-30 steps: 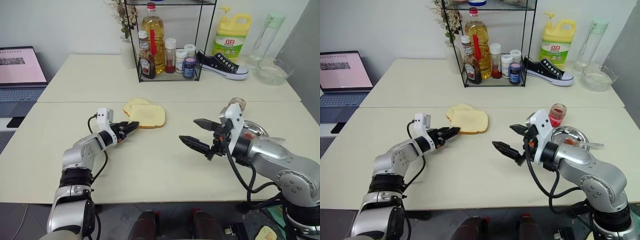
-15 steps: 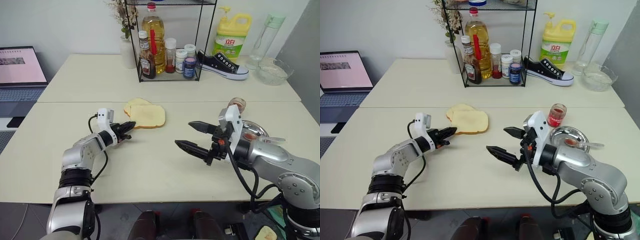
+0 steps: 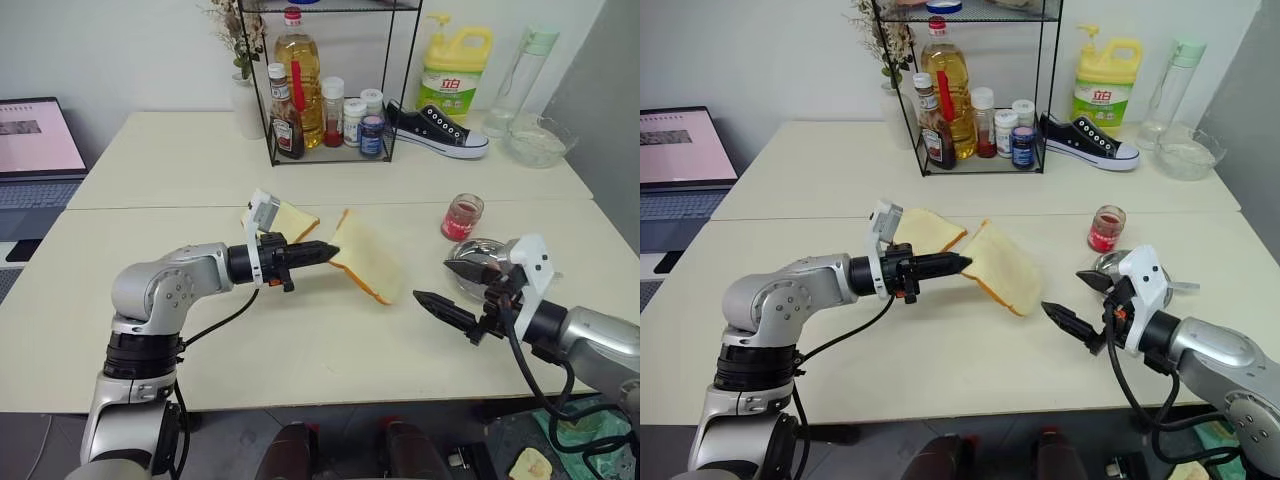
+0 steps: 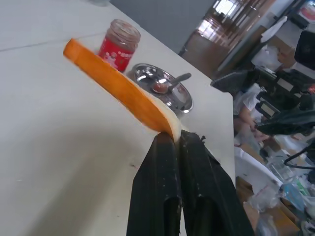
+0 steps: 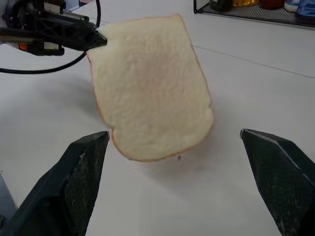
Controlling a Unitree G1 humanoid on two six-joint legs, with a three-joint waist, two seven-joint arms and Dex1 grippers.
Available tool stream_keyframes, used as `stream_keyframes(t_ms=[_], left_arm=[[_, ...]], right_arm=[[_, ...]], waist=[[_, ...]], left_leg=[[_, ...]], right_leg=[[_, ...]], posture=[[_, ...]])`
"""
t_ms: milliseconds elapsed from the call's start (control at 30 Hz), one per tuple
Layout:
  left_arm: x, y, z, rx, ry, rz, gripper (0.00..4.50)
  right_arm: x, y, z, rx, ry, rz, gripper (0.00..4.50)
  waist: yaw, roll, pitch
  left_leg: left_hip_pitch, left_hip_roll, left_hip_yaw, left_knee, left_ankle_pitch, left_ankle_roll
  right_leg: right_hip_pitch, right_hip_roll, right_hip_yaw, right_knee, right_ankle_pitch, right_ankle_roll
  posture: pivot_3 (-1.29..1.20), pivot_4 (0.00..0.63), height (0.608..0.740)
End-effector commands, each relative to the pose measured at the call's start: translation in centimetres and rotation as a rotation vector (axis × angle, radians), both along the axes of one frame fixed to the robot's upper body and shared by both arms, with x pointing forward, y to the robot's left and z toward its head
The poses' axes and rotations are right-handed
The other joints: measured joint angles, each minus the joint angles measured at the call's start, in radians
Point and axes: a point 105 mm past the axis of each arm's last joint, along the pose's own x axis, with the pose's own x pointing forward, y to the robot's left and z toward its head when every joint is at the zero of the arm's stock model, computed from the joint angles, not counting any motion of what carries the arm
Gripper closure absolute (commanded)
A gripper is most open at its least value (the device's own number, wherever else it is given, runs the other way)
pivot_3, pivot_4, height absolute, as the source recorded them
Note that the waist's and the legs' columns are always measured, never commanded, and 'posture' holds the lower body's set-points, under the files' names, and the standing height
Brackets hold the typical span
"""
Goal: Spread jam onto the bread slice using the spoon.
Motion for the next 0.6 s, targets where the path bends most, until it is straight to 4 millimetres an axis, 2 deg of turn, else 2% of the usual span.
stream_keyframes(t_ms=[33,133,167,233,267,333,600], left_arm=[[-1.2,-1.3,1.5,-0.136,0.048,-0.094,4.47],[-2.0,-1.7,2.5,-0.176,0.056,-0.157,4.47],[-1.9,-1.6,1.5,-0.123,0.06,-0.141,4.47],[-0.9,-0.1,-3.5,0.089,0.071,-0.055,4.47],[-0.7,0.6,-5.3,0.166,0.07,-0.035,4.47],[0.0,1.6,-7.4,0.27,0.035,0.008,4.47],[0.3,2.1,-8.8,0.312,0.016,0.017,4.47]], right_arm=[[-0.6,0.1,1.1,0.026,-0.063,-0.022,0.0],[-0.8,0.2,1.1,0.022,-0.061,-0.02,0.0],[-0.9,0.3,1.0,0.019,-0.059,-0.017,0.0],[-1.0,0.3,1.0,0.014,-0.057,-0.013,0.0],[-1.1,0.3,1.0,0.011,-0.058,-0.012,0.0],[-1.0,0.2,1.1,0.009,-0.058,-0.011,0.0],[-0.8,0.4,1.3,0.011,-0.058,0.008,0.0]], waist=[[0.0,-0.001,0.001],[0.001,-0.001,0.001],[0.001,-0.001,0.001],[0.0,0.0,0.0],[-0.002,0.001,-0.001],[-0.004,0.003,-0.002],[0.014,-0.001,0.001]], left_leg=[[-0.001,0.0,0.0,0.0,0.0,0.0],[-0.001,-0.001,0.0,0.001,0.0,0.0],[-0.001,-0.001,0.0,0.001,0.0,0.0],[0.0,-0.001,0.0,0.001,0.0,0.0],[0.0,-0.001,0.001,0.0,0.0,0.0],[0.003,-0.001,0.003,-0.002,0.0,0.0],[-0.001,-0.001,0.0,0.001,0.0,0.0]], right_leg=[[0.0,0.0,0.0,0.0,0.0,0.0],[0.0,-0.001,0.0,0.0,0.0,0.0],[0.0,-0.001,0.0,0.0,0.0,0.0],[0.0,-0.001,0.0,0.0,0.0,0.0],[0.0,-0.001,0.0,0.0,0.0,0.0],[0.001,-0.001,0.001,-0.001,0.0,0.0],[0.001,-0.002,0.0,-0.001,0.0,0.0]], posture=[[0.0,0.15,0.74],[0.0,0.15,0.74],[0.0,0.15,0.74],[0.0,0.15,0.74],[0.0,0.15,0.74],[0.0,0.15,0.74],[0.0,0.15,0.74]])
